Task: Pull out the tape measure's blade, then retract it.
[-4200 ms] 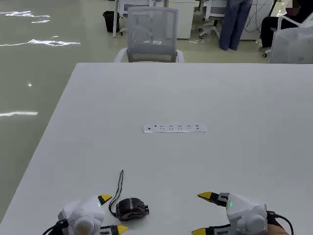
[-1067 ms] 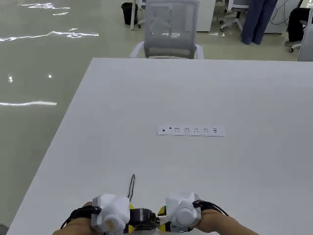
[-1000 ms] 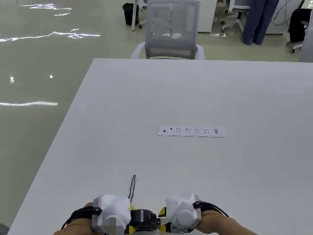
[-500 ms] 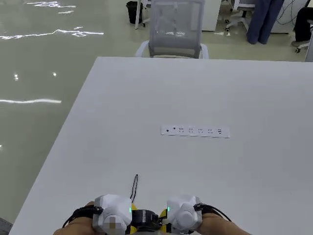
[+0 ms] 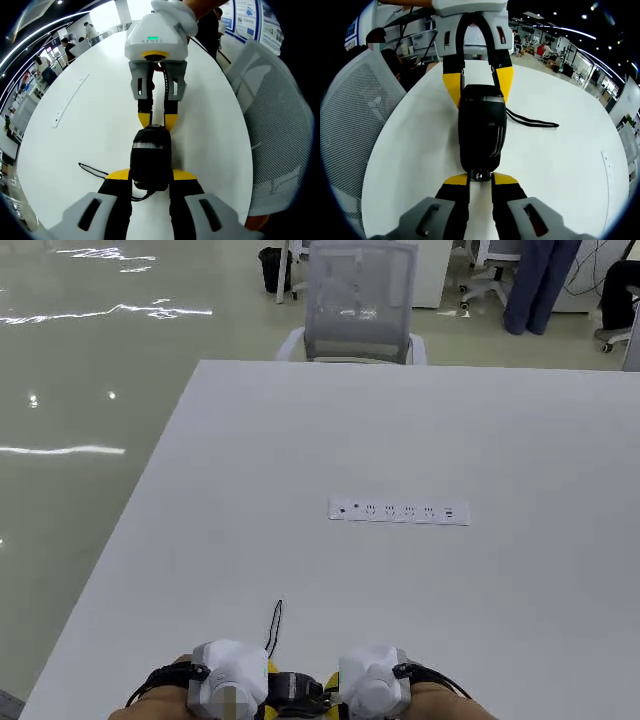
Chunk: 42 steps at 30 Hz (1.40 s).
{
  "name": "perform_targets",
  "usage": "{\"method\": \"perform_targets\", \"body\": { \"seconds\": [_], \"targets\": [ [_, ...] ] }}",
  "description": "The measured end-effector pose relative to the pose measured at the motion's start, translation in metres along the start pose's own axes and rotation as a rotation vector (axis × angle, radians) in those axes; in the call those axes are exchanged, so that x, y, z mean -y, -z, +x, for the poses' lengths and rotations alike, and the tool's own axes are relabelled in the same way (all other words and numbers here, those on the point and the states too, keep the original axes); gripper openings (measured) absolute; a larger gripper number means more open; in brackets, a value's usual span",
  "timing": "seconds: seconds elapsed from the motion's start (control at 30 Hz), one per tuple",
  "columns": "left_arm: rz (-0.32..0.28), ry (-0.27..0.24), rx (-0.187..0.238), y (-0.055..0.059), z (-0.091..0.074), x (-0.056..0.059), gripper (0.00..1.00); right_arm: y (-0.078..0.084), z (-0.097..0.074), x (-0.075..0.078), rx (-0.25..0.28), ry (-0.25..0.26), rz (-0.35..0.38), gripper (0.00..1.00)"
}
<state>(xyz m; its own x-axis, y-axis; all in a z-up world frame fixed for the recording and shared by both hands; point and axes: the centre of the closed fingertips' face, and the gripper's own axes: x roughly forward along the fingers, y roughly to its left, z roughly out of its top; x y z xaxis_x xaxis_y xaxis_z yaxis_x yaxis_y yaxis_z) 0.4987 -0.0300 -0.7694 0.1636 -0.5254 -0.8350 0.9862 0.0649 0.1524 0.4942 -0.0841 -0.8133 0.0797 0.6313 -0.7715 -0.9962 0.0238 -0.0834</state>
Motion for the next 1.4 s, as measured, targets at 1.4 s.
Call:
{"method": "perform_targets", "body": {
  "seconds": [1.4],
  "targets": [
    [-0.005, 0.005, 0.008, 0.0027, -0.0029, 0.0016, 0.23, -0.0017, -0.0006, -0.0048, -0.018, -0.029, 0.034, 0.11]
  ]
}}
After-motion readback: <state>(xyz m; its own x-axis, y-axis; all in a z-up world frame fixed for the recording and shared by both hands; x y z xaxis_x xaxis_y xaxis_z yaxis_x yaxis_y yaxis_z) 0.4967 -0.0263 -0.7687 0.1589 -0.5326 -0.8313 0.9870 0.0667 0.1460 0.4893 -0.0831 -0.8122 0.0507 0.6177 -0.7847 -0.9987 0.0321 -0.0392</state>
